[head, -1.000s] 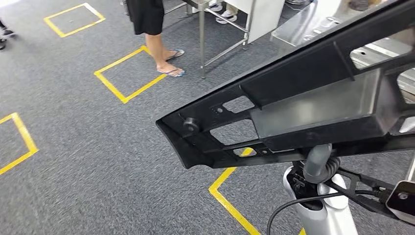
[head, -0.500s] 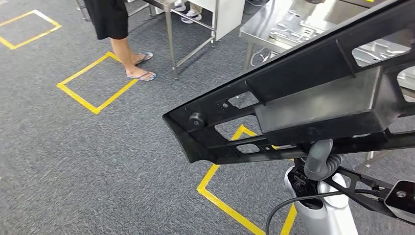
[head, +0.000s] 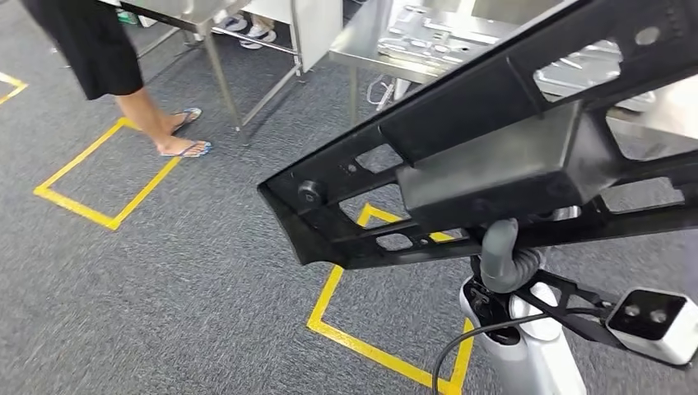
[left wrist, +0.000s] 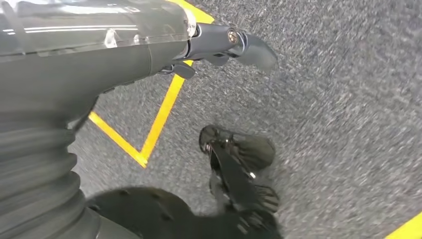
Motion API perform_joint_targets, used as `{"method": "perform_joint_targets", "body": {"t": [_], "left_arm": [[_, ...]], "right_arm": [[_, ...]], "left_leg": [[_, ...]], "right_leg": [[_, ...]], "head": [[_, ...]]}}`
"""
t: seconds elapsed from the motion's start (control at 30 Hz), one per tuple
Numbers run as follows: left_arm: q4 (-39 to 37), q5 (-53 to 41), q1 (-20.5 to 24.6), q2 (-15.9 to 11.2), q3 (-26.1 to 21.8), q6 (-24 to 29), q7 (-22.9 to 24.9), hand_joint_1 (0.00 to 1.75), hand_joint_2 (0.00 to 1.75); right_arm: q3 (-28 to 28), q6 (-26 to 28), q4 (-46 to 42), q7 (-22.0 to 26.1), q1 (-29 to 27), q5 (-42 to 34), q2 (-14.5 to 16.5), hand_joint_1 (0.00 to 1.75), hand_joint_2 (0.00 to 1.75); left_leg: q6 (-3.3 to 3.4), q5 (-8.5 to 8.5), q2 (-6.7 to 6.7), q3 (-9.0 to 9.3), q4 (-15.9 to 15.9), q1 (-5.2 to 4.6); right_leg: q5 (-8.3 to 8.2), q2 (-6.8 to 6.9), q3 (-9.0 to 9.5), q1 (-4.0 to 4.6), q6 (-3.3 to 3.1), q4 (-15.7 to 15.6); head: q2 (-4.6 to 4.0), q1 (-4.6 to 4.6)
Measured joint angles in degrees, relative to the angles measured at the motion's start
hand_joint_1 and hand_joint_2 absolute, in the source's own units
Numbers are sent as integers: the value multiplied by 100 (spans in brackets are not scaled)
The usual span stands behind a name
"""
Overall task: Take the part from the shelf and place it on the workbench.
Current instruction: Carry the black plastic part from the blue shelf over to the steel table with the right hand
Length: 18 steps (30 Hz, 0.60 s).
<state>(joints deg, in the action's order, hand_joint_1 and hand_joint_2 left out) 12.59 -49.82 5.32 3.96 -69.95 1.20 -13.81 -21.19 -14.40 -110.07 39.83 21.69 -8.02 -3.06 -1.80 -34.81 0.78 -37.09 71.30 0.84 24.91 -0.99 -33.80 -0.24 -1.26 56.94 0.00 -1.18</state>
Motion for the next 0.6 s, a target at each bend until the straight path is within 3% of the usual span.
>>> {"method": "perform_joint_targets", "body": {"t": [0.03, 0.07, 0.13, 0.2, 0.27, 0.33, 0.4, 0.47, 0.53, 0.57, 0.6], "left_arm": [[0, -2, -13, 0, -1, 0, 1, 0, 175], [0, -2, -20, 0, -1, 0, 2, 0, 175], [0, -4, -17, 0, -1, -1, 2, 0, 175], [0, -7, -10, -1, 1, -11, 2, 0, 175], [0, -9, -5, -1, 1, -27, 9, 0, 175], [-1, -10, 6, 4, 1, -40, 16, 0, 175], [-1, -9, 11, 10, 1, -49, 12, 0, 175], [-2, -9, -3, 11, 1, -57, 7, 0, 175], [-2, -10, -20, 9, 1, -76, 6, 0, 175], [-2, -10, -23, 9, 1, -98, 6, 0, 175], [-2, -9, -23, 9, 1, -130, 6, 0, 175]], "right_arm": [[-24, 12, 25, -2, -3, 15, 3, 175, 175], [-47, 19, 49, -3, -5, 27, 3, 175, 175], [-96, 34, 89, -4, -3, 45, 17, 175, 175], [-143, 72, 119, -3, 7, 52, 40, 175, 175], [-178, 112, 144, -2, 20, 42, 52, 175, 175], [-195, 125, 161, -2, 27, 15, 52, 175, 175], [-203, 122, 171, -1, 50, -10, 50, 175, 175], [-213, 119, 182, 1, 72, -35, 48, 175, 175], [-218, 118, 201, 1, 66, -62, 43, 175, 175], [-218, 118, 211, -4, 63, -70, 39, 175, 175], [-218, 119, 222, -16, 65, -75, 36, 175, 175]], "left_leg": [[-4, -31, -24, -142, 235, 1], [0, 62, -36, -188, 249, 0], [30, 515, -119, 24, -362, 3], [80, 824, -369, 318, -1083, 17], [124, 843, -501, 422, -1325, 12], [179, 860, -393, 445, -1365, 11], [255, 888, -249, 474, -1419, 30], [303, 889, -93, 487, -1442, 26], [311, 874, 64, 486, -1437, 17], [306, 864, 141, 489, -1433, 16], [295, 852, 204, 498, -1430, 16]], "right_leg": [[2, -82, 1, 5, -4, 5], [5, -168, 4, 9, -2, 13], [18, -333, 20, 7, 16, 31], [35, -473, 12, 7, 56, 59], [30, -591, -31, -14, 121, 76], [22, -671, -62, -35, 194, 79], [168, -443, -178, -15, 245, 310], [512, -89, -522, -12, 282, 996], [733, 37, -878, -43, 315, 1667], [693, 61, -925, -57, 325, 1740], [550, 88, -842, -66, 328, 1563]], "head": [[0, 4], [0, 3], [0, 3], [0, 3], [0, 4], [0, 7], [0, -26], [0, -65], [0, -72], [0, -73], [0, -74]]}}
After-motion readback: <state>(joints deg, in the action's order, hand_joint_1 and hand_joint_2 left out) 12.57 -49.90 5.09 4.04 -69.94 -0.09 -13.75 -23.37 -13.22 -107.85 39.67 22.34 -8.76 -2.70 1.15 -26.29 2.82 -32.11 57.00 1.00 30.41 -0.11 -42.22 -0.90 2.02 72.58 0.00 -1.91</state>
